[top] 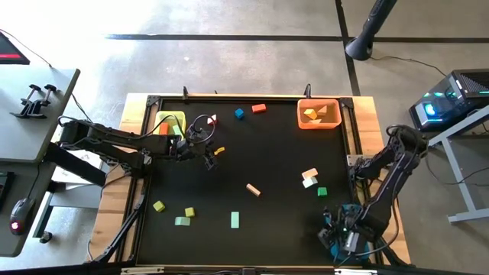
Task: Sort blocks by size
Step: Put the light orange square block into the blue bin
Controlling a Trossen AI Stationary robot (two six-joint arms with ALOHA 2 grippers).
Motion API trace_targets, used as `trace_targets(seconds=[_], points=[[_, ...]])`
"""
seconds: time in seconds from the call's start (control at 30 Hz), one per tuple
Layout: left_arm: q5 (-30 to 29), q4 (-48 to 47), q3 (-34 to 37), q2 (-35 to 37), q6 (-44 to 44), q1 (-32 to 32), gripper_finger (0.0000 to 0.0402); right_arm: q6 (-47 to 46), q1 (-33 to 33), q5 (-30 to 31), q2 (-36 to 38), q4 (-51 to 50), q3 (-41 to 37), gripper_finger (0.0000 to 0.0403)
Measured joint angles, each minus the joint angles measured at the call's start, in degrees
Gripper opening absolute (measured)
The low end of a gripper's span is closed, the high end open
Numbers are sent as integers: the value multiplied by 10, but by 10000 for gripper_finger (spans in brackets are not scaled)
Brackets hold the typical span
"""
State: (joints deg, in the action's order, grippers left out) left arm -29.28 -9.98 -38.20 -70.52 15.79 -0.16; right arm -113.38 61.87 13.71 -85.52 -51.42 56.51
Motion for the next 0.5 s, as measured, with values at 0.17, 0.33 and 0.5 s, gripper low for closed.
trace_targets(seconds=[0.17,0.33,0.5], points=[[0,0,0,0,0,0,213,-2,2,-16,0,-25,31,130],[1,0,0,0,0,0,213,3,5,-13,0,-47,53,139],[1,0,0,0,0,0,213,9,5,2,0,-49,57,140]])
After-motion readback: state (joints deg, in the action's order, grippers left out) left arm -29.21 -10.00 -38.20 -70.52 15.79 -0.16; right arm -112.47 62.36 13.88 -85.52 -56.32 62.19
